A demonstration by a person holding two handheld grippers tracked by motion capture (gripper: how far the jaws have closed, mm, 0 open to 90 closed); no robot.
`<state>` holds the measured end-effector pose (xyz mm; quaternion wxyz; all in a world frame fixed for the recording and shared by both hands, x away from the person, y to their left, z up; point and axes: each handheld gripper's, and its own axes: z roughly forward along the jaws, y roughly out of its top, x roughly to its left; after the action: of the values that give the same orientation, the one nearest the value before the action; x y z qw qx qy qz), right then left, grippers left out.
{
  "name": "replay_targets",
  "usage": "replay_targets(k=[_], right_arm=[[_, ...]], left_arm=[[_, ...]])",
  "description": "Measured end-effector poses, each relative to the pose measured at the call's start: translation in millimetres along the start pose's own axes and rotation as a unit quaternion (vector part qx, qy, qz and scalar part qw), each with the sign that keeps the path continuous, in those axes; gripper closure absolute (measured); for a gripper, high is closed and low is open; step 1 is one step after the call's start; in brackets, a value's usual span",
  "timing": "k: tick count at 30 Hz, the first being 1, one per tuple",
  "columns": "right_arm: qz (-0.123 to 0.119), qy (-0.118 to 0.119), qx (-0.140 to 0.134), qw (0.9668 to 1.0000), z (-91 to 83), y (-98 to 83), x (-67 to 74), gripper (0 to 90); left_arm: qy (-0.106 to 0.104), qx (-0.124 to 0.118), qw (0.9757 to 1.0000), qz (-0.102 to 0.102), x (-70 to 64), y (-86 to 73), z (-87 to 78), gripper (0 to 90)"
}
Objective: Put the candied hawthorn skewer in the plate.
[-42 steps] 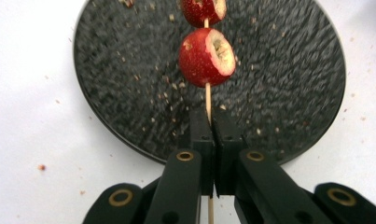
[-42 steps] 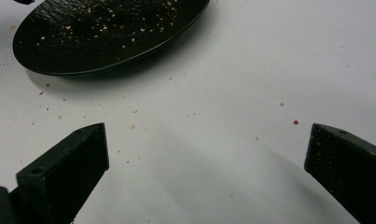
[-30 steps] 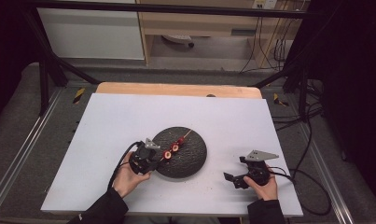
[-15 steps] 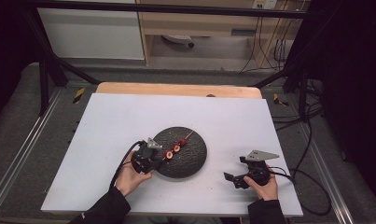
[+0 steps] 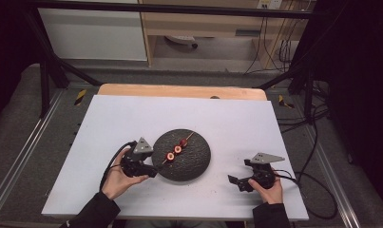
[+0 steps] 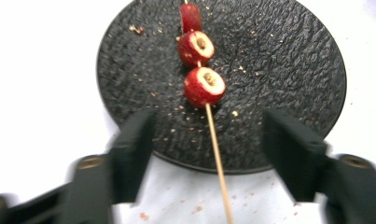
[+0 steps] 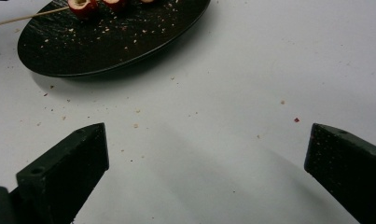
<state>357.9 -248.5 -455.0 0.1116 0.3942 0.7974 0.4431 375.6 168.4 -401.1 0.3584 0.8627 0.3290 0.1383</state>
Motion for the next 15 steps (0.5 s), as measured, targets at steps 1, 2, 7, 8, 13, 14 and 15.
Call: replay_targets(k=[1,2,7,8,13,14,15], right_arm=[[0.001,0.001,0.000,1.0000,0.0,0.0,0.1,0.5],[0.001,0.001,0.000,1.0000,0.0,0.0,0.0,0.5],[0.002,0.000,-0.001,1.0000,-0.4,0.2,-0.1,0.5],[0.004,0.000,-0.001,1.0000,-0.4,0.2,0.1,0.5],[0.004,0.001,0.000,1.0000,0.2,0.1,0.1,0.5],[0.006,0.002,0.000,1.0000,0.2,0.1,0.4,0.5],[0.005,0.002,0.001,1.0000,0.4,0.1,0.3,0.5]], left_arm=[[0.000,-0.002,1.0000,-0.004,1.9,-1.7,-2.3,23.0],[0.001,-0.002,1.0000,-0.005,4.0,-3.5,-4.5,19.0],[0.004,-0.007,0.9998,-0.020,15.4,-15.9,-15.3,8.9],[0.007,-0.007,0.9997,-0.022,17.6,-18.9,-17.5,7.9],[0.015,-0.021,0.9991,-0.034,28.6,-37.2,-27.7,5.6],[0.015,-0.024,0.9989,-0.038,30.7,-41.2,-29.3,5.6],[0.017,-0.026,0.9987,-0.041,32.7,-45.2,-30.7,5.6]])
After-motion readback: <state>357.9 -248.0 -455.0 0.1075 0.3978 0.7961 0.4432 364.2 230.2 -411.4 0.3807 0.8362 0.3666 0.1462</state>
